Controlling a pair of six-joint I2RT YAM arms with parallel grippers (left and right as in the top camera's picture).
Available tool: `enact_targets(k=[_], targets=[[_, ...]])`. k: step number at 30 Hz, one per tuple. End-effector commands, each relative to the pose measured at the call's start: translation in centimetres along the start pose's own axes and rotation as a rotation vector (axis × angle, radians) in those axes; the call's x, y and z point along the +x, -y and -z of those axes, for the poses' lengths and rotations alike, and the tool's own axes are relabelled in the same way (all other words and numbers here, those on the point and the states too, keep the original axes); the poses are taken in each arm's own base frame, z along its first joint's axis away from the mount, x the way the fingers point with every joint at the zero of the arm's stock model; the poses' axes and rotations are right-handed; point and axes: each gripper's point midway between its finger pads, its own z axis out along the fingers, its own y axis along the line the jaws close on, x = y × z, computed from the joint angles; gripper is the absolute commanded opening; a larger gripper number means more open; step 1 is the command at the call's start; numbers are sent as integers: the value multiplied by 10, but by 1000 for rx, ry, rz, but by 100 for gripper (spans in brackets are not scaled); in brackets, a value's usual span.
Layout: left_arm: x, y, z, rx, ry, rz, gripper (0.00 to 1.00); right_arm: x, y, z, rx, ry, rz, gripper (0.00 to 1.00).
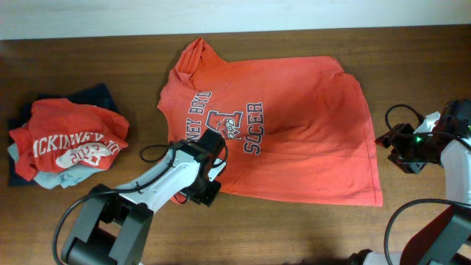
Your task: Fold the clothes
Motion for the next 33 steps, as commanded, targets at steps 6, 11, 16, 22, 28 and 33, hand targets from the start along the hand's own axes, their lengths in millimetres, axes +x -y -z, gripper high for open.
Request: enact_targets(k=[6, 11, 16, 22, 28, 33], targets=[[-19, -7, 56, -58, -3, -6, 0, -5, -3, 8, 4, 30, 27, 59], [-24, -4, 124, -58, 0, -33, 1, -5, -3, 8, 4, 31, 27, 59], [-39, -3, 149, -61, 70, -76, 0, -5, -3, 8, 4, 30, 27, 59], [-59, -4, 146, -63, 134, -76, 2, -5, -3, 8, 4, 30, 27, 59], [-56, -1, 142, -44, 109, -56, 99, -5, -3, 8, 4, 29, 27, 59], [-31, 30, 116, 54, 2, -101, 95, -5, -3, 8, 4, 31, 27, 59]])
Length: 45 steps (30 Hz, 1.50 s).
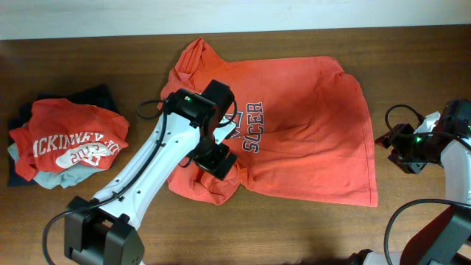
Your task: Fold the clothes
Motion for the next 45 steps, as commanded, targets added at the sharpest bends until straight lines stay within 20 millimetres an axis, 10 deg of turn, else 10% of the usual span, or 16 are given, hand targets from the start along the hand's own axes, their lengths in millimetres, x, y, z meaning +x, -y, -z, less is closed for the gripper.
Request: enact_targets(k=[1, 14, 32, 35, 37, 39, 45], targets=[[17, 29, -30, 41, -78, -54, 94, -5, -4, 7, 1, 30, 24, 59], [25, 26, -113, -282, -4, -128, 46, -5, -3, 7, 7, 31, 23, 59], [39, 54, -138, -257, -42, -260, 63, -5, -3, 7, 7, 30, 23, 59], [41, 53, -152, -263, -77, -262, 49, -5, -2, 7, 7, 30, 23, 59], [43, 52, -160, -268, -98, -259, 20, -4, -2, 7, 8, 28, 22, 59], [42, 51, -159, -277, -99, -256, 0, -4, -2, 7, 8, 27, 22, 59], [36, 48, -102, -329, -114, -200, 0, -3, -2, 7, 9, 24, 20, 59]])
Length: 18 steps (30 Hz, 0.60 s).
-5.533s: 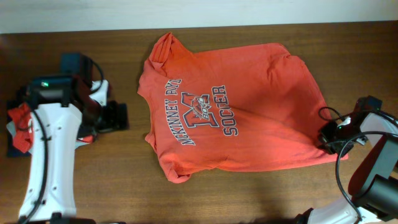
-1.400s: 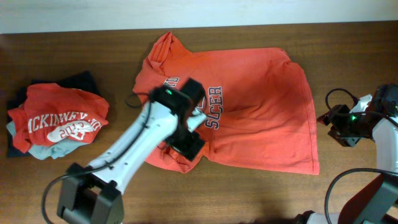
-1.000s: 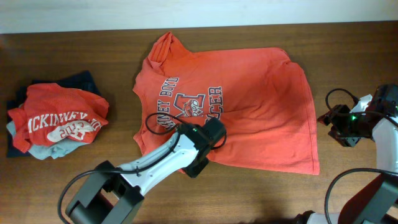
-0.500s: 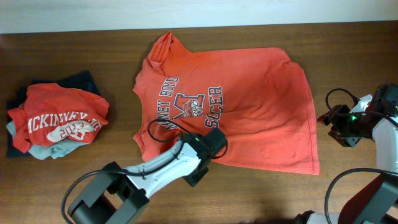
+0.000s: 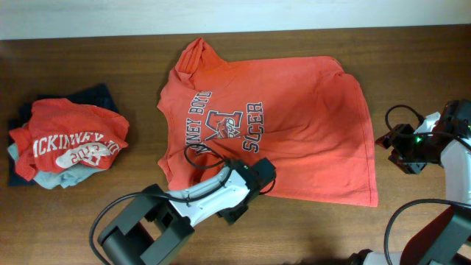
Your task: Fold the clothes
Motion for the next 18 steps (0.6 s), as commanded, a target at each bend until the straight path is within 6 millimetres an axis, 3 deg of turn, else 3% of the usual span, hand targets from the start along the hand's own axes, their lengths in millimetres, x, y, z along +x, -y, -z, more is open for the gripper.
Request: enact_targets(k=[1, 5, 8, 10, 15, 16, 18], targets=[[-8, -17, 51, -24, 34, 49, 0, -4, -3, 7, 2, 24, 21, 59], [11, -32, 110, -23, 41, 29, 0, -4, -3, 7, 2, 24, 21, 59], [19, -35, 132, -6, 81, 26, 0, -4, -3, 7, 2, 24, 21, 59], [6, -24, 136, 63, 144, 36, 4, -4, -3, 7, 2, 24, 21, 59], [-22, -10, 115, 101, 230, 38, 34, -3, -3, 7, 2, 23, 21, 59], [-22, -5, 96, 106, 210, 33, 45, -3, -3, 7, 2, 23, 21, 59], [-18, 1, 74, 109, 174, 26, 49, -3, -3, 7, 2, 23, 21, 59]])
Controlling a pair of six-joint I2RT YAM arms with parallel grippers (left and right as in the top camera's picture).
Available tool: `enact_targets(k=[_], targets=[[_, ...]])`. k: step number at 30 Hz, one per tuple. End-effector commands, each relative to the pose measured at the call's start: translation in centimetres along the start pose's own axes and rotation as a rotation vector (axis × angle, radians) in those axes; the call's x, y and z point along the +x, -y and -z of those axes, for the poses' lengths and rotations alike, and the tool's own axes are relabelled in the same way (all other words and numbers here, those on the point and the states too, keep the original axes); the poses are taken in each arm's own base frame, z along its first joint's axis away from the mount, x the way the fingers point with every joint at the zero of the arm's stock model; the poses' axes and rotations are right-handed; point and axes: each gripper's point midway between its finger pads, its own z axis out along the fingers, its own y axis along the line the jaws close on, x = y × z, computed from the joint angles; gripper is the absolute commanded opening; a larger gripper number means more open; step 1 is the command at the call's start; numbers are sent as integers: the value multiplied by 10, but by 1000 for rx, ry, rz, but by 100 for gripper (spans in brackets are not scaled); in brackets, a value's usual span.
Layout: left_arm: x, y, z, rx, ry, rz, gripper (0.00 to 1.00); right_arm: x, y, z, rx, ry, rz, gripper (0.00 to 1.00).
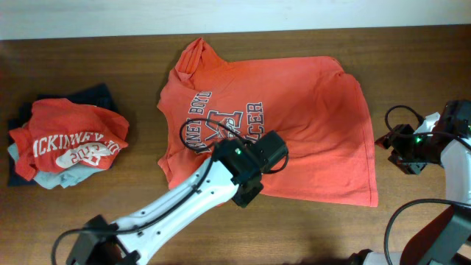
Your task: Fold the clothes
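Note:
An orange T-shirt (309, 125) with dark lettering lies spread on the brown table, neck to the left and bottom hem toward the front. My left arm reaches in from the front left. Its gripper (249, 196) sits over the shirt's front hem, left of the middle, and the wrist hides its fingers. My right gripper (399, 152) rests on the table off the shirt's right edge, apart from the cloth, and its jaws are too dark to read.
A heap of other clothes (66, 140) lies at the far left, an orange printed shirt on top of pale blue and dark pieces. Black cables loop beside the right arm (449, 147). The table's back edge (110, 35) meets a white wall.
My left gripper has moved from just in front of the hem to a spot over it, slightly right and further in. The shirt lies as before. The right arm has not moved.
My left gripper was at the shirt's front left corner. Then the arm stood over the lettering, and that corner was bunched up and drawn inward. Later the shirt lay flat again with the gripper by the front hem. Now the gripper is over the hem.

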Motion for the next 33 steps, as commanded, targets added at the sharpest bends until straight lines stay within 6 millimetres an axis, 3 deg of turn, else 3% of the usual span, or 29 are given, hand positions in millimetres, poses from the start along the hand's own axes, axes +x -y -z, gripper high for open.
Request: enact_targets(k=[1, 2, 5, 10, 15, 18, 23, 24, 28, 31, 33], targets=[[32, 11, -50, 23, -128, -26, 50, -5, -4, 7, 0, 30, 24, 59], [39, 13, -67, 22, -145, -26, 51, -5, -4, 7, 0, 30, 24, 59], [45, 15, -85, 21, -152, -27, 52, -5, -4, 7, 0, 30, 24, 59], [44, 17, -104, 20, -116, -22, 65, -5, -4, 7, 0, 29, 24, 59], [49, 17, -122, 14, -135, -17, 66, -5, -4, 7, 0, 29, 24, 59], [46, 4, -128, -4, -130, 24, 57, -5, -4, 7, 0, 29, 24, 59], [45, -17, -132, 9, -132, 112, 17, -4, -3, 7, 1, 26, 22, 59], [46, -18, -133, 24, -136, 124, 0, -4, -3, 7, 1, 26, 22, 59], [58, -9, -126, 78, -200, 123, 0, -4, -3, 7, 1, 26, 22, 59], [68, -3, -105, 130, -285, 121, 0, -4, -3, 7, 1, 26, 22, 59], [69, 1, -72, 180, -331, 124, 0, -4, -3, 7, 1, 26, 22, 59]])
